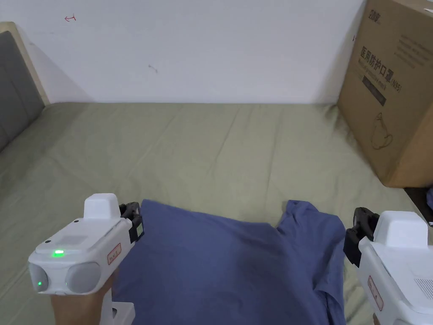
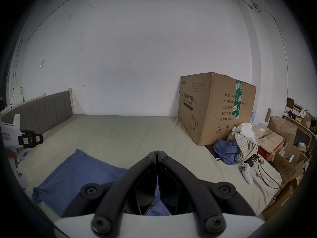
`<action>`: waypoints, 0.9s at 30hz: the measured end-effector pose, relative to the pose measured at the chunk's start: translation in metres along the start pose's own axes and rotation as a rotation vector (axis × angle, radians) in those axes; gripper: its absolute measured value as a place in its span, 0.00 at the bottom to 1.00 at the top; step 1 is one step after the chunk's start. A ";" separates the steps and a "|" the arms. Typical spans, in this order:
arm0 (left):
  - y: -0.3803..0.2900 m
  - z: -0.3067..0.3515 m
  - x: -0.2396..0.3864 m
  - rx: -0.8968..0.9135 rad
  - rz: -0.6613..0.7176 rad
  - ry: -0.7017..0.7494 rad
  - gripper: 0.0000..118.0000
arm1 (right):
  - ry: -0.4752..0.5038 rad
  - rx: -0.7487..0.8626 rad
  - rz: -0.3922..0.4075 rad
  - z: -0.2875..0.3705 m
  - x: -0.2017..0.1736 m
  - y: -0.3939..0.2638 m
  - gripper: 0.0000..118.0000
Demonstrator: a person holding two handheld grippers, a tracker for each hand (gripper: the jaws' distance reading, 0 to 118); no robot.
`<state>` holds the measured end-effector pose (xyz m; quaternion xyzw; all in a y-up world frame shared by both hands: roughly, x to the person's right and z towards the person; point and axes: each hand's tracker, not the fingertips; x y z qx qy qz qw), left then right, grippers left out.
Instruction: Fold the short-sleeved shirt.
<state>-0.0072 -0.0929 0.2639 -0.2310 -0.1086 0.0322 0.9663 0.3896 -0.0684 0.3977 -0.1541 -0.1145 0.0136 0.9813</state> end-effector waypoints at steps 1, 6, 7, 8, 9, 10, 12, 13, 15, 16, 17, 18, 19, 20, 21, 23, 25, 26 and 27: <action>0.003 -0.014 -0.004 -0.013 -0.002 -0.003 0.00 | 0.000 -0.006 -0.004 -0.005 0.002 0.000 0.00; 0.025 -0.099 -0.024 -0.139 -0.033 -0.005 0.00 | -0.015 -0.048 0.000 -0.039 0.005 -0.004 0.00; 0.029 -0.119 -0.029 -0.180 -0.032 -0.013 0.00 | -0.017 -0.059 -0.002 -0.046 0.006 -0.005 0.00; 0.033 -0.138 -0.035 -0.213 -0.024 -0.020 0.00 | -0.020 -0.071 -0.005 -0.054 0.008 -0.007 0.00; 0.035 -0.154 -0.039 -0.241 -0.025 -0.019 0.00 | -0.024 -0.080 -0.005 -0.061 0.009 -0.008 0.00; 0.037 -0.173 -0.043 -0.282 -0.034 -0.017 0.00 | -0.030 -0.091 -0.003 -0.068 0.007 -0.010 0.00; 0.037 -0.203 -0.050 -0.314 -0.061 0.001 0.03 | -0.038 -0.112 0.001 -0.082 0.008 -0.014 0.00; 0.037 -0.220 -0.055 -0.359 -0.044 0.001 0.14 | -0.042 -0.121 0.002 -0.089 0.009 -0.016 0.00; 0.032 -0.248 -0.066 -0.421 -0.017 0.016 0.44 | -0.051 -0.144 0.005 -0.102 0.008 -0.022 0.00; 0.028 -0.259 -0.069 -0.437 -0.006 0.035 0.65 | -0.057 -0.155 0.005 -0.109 0.008 -0.025 0.00; 0.023 -0.270 -0.071 -0.448 0.001 0.057 0.75 | -0.062 -0.167 0.005 -0.115 0.008 -0.027 0.00; 0.019 -0.278 -0.073 -0.468 -0.002 0.064 0.80 | -0.065 -0.176 0.004 -0.119 0.008 -0.030 0.00; 0.014 -0.287 -0.075 -0.489 -0.016 0.062 0.81 | -0.069 -0.185 0.004 -0.124 0.008 -0.032 0.00; 0.009 -0.293 -0.074 -0.508 -0.024 0.071 0.81 | -0.072 -0.193 0.004 -0.129 0.008 -0.035 0.00; 0.005 -0.299 -0.075 -0.528 -0.028 0.078 0.80 | -0.074 -0.203 0.006 -0.133 0.007 -0.037 0.00; -0.004 -0.310 -0.075 -0.592 -0.040 0.074 0.66 | -0.078 -0.220 0.004 -0.139 0.008 -0.042 0.00; -0.015 -0.318 -0.073 -0.627 -0.059 0.046 0.50 | -0.079 -0.239 -0.006 -0.146 0.008 -0.046 0.00; -0.018 -0.319 -0.071 -0.640 -0.071 0.037 0.48 | -0.081 -0.246 -0.009 -0.147 0.009 -0.048 0.00; -0.018 -0.315 -0.067 -0.593 -0.089 0.065 0.43 | -0.082 -0.253 -0.014 -0.149 0.010 -0.050 0.00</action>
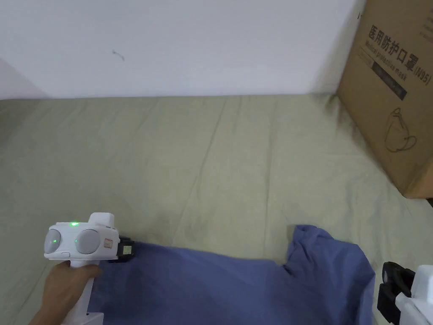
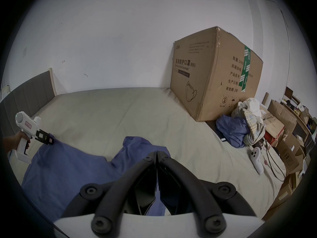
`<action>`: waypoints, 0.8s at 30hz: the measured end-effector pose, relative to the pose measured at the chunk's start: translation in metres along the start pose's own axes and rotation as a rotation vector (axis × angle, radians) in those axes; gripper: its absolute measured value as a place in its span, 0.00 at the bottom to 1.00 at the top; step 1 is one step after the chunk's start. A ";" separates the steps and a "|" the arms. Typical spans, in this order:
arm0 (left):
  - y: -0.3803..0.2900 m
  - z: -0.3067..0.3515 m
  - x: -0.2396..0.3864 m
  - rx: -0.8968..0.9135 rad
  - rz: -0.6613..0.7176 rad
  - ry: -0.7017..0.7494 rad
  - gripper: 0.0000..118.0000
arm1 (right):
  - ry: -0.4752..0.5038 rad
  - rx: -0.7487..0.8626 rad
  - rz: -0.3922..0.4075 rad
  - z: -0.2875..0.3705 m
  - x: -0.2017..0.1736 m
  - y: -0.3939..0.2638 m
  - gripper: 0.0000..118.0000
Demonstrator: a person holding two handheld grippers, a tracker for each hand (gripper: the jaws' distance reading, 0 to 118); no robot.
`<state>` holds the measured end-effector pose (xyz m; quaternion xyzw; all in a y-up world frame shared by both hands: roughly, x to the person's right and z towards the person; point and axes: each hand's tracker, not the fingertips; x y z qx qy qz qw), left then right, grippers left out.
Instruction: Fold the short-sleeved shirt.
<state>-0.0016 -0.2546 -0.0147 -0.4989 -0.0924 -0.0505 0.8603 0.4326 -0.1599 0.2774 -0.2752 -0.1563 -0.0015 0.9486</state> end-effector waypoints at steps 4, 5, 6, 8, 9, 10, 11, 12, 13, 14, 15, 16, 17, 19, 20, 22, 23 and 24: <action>-0.002 0.012 0.000 0.045 0.018 -0.033 0.02 | 0.005 -0.067 -0.043 -0.012 0.005 -0.003 0.01; -0.001 0.018 0.002 0.056 0.020 -0.067 0.02 | 0.005 -0.091 -0.052 -0.017 0.006 -0.004 0.01; -0.003 0.025 0.005 0.071 0.028 -0.031 0.02 | 0.005 -0.105 -0.067 -0.023 0.006 -0.005 0.01; -0.009 0.048 0.008 0.152 0.024 -0.042 0.01 | -0.002 -0.173 -0.072 -0.039 0.011 -0.006 0.15; -0.012 0.060 0.009 0.179 0.030 -0.054 0.01 | 0.008 -0.207 -0.084 -0.049 0.012 -0.008 0.36; -0.014 0.073 0.009 0.197 0.032 -0.068 0.01 | 0.007 -0.237 -0.072 -0.060 0.012 -0.010 0.66; -0.017 0.083 0.009 0.214 0.033 -0.084 0.01 | -0.002 -0.269 -0.070 -0.069 0.015 -0.012 0.81; -0.019 0.095 0.009 0.224 0.029 -0.086 0.01 | -0.005 -0.263 -0.064 -0.077 0.014 -0.015 0.85; -0.022 0.108 0.012 0.239 0.024 -0.084 0.01 | -0.007 -0.286 -0.063 -0.087 0.014 -0.018 0.85; -0.024 0.117 0.012 0.247 0.027 -0.087 0.01 | -0.012 -0.338 -0.052 -0.098 0.013 -0.021 0.85; -0.026 0.124 0.012 0.252 0.030 -0.091 0.01 | -0.013 -0.370 -0.050 -0.110 0.015 -0.027 0.85; -0.028 0.131 0.012 0.260 0.033 -0.094 0.01 | -0.013 -0.415 -0.054 -0.122 0.015 -0.032 0.84; -0.030 0.136 0.013 0.268 0.033 -0.093 0.01 | -0.012 -0.442 -0.056 -0.131 0.014 -0.037 0.81; -0.034 0.144 0.015 0.275 0.030 -0.087 0.01 | -0.016 -0.501 -0.062 -0.146 0.014 -0.048 0.70; -0.036 0.147 0.015 0.280 0.028 -0.082 0.01 | -0.017 -0.517 -0.053 -0.150 0.014 -0.053 0.62; -0.038 0.149 0.012 0.278 0.037 -0.083 0.01 | 0.026 -0.499 -0.063 -0.150 0.013 -0.058 0.54; -0.041 0.151 0.011 0.278 0.041 -0.081 0.01 | 0.005 -0.490 -0.064 -0.138 0.009 -0.053 0.44; -0.044 0.153 0.011 0.277 0.045 -0.079 0.01 | 0.023 -0.479 -0.060 -0.131 0.008 -0.048 0.27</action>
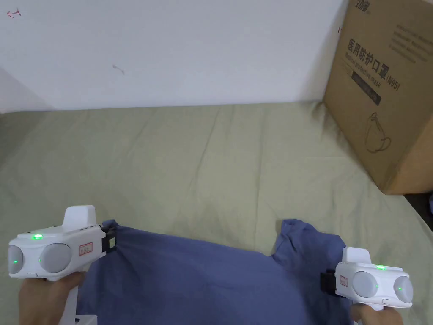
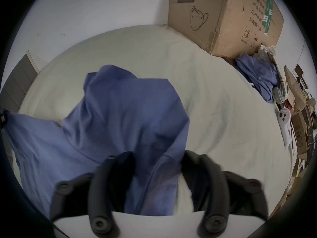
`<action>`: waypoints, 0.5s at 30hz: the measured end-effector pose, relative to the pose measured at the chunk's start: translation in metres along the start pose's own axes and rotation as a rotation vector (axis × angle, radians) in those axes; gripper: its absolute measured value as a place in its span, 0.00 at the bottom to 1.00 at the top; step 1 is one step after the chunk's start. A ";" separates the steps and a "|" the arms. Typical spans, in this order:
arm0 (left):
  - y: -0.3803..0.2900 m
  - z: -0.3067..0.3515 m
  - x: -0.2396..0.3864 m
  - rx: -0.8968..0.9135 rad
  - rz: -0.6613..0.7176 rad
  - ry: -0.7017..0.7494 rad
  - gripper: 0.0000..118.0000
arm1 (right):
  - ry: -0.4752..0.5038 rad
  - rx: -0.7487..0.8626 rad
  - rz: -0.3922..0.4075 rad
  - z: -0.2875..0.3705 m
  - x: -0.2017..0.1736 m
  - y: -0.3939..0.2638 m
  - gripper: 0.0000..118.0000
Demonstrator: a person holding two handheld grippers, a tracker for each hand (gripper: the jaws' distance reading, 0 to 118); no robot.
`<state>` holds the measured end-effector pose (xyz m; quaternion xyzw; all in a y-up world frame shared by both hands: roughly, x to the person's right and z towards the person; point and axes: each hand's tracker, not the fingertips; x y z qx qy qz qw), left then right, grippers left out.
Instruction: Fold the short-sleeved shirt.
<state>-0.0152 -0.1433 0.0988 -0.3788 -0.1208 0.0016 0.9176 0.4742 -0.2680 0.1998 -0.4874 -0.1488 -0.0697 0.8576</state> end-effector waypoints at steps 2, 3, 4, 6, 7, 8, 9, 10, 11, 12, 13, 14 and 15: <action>-0.001 -0.002 -0.010 0.001 0.013 0.002 0.01 | -0.056 0.054 0.081 0.014 -0.005 0.001 0.01; -0.003 0.001 -0.011 0.000 0.021 0.003 0.01 | 0.020 0.068 0.087 0.021 0.001 0.002 0.01; -0.005 0.005 -0.011 0.004 0.029 0.009 0.01 | 0.025 0.061 0.067 0.029 0.002 0.003 0.01; -0.010 0.012 -0.014 0.013 0.044 0.012 0.01 | 0.040 0.110 0.084 0.050 0.001 0.005 0.01; -0.010 0.018 -0.015 0.018 0.052 0.013 0.01 | 0.035 0.152 0.111 0.061 0.005 0.007 0.01; -0.010 0.024 -0.016 0.051 0.027 0.038 0.01 | 0.040 0.177 0.131 0.072 0.006 0.008 0.01; -0.010 0.031 -0.017 0.058 0.034 0.039 0.01 | 0.046 0.208 0.148 0.086 0.006 0.011 0.01; -0.010 0.040 -0.018 0.071 0.039 0.042 0.01 | 0.051 0.240 0.166 0.100 0.006 0.013 0.01; -0.008 0.047 -0.020 0.085 0.044 0.044 0.01 | 0.056 0.273 0.177 0.110 0.010 0.016 0.01; -0.006 0.057 -0.022 0.102 0.056 0.043 0.01 | 0.065 0.305 0.185 0.123 0.011 0.019 0.01; -0.003 0.066 -0.025 0.122 0.064 0.043 0.01 | 0.075 0.334 0.189 0.136 0.011 0.023 0.01; 0.000 0.075 -0.027 0.137 0.072 0.041 0.01 | 0.077 0.364 0.196 0.147 0.011 0.027 0.01; 0.006 0.085 -0.029 0.159 0.078 0.038 0.01 | 0.083 0.400 0.206 0.162 0.011 0.033 0.01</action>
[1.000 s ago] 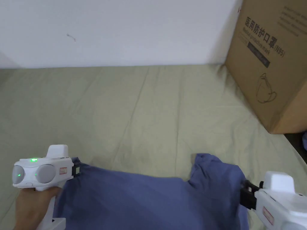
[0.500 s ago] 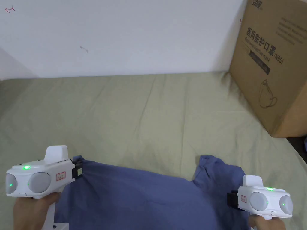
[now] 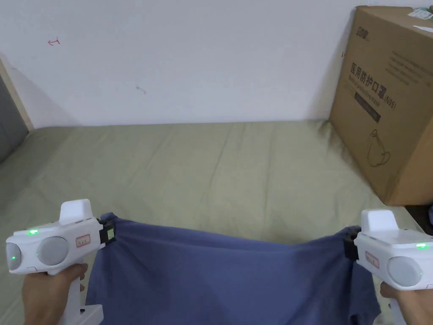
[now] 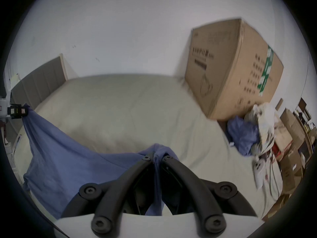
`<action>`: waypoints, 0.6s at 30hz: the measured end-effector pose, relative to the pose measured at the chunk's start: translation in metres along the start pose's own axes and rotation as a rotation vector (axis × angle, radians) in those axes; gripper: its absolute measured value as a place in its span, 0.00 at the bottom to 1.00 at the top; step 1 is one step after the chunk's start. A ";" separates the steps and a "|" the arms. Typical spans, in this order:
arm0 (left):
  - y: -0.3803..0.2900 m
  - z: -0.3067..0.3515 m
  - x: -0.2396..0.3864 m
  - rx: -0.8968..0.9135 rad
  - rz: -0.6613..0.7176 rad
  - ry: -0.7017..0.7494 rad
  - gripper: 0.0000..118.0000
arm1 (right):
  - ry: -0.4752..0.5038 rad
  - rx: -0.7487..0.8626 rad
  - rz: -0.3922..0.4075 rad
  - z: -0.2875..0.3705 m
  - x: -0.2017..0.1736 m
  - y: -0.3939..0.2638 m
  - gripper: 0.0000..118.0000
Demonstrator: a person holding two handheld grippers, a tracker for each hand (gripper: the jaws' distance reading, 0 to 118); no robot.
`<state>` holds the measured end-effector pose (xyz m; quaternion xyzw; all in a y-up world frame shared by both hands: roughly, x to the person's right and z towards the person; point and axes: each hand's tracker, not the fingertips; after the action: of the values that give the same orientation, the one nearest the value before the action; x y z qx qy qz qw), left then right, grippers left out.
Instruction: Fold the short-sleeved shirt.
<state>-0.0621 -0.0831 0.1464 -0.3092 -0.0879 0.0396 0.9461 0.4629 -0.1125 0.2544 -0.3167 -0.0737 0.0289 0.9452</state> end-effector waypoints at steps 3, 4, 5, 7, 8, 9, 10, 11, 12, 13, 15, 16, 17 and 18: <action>0.025 0.028 0.000 0.057 0.003 0.008 0.01 | 0.020 0.099 -0.009 0.023 0.000 0.035 0.01; 0.036 0.037 -0.001 0.089 0.003 0.015 0.01 | 0.024 0.135 -0.007 0.030 0.000 0.049 0.01; 0.047 0.044 -0.003 0.097 0.022 0.012 0.01 | 0.027 0.168 -0.004 0.036 -0.001 0.063 0.01; 0.072 0.062 -0.004 0.158 0.017 0.026 0.01 | 0.032 0.240 0.005 0.049 -0.002 0.094 0.01; 0.085 0.070 -0.004 0.180 0.008 0.036 0.01 | 0.038 0.270 0.001 0.059 -0.007 0.109 0.01; 0.098 0.078 -0.004 0.203 0.000 0.047 0.01 | 0.048 0.302 -0.009 0.068 -0.010 0.125 0.01; 0.111 0.087 -0.004 0.235 -0.003 0.054 0.01 | 0.054 0.332 -0.018 0.074 -0.010 0.140 0.01; 0.123 0.094 -0.004 0.256 -0.005 0.053 0.01 | 0.054 0.364 -0.023 0.079 -0.010 0.152 0.01; 0.137 0.102 -0.004 0.285 -0.008 0.056 0.01 | 0.057 0.400 -0.027 0.084 -0.010 0.168 0.01; 0.150 0.109 -0.004 0.308 -0.002 0.055 0.01 | 0.056 0.427 -0.027 0.089 -0.010 0.182 0.01; 0.174 0.119 -0.004 0.352 0.000 0.063 0.01 | 0.062 0.482 -0.029 0.098 -0.011 0.206 0.01; 0.186 0.124 -0.003 0.370 0.000 0.068 0.01 | 0.060 0.507 -0.030 0.100 -0.011 0.219 0.01; 0.195 0.128 -0.003 0.386 0.007 0.069 0.01 | 0.059 0.529 -0.032 0.103 -0.010 0.229 0.01; 0.207 0.129 -0.004 0.398 0.002 0.069 0.01 | 0.060 0.551 -0.036 0.106 -0.009 0.240 0.01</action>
<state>-0.0946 0.1575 0.1259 -0.1175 -0.0456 0.0467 0.9909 0.4356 0.1411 0.1920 -0.0469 -0.0409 0.0219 0.9978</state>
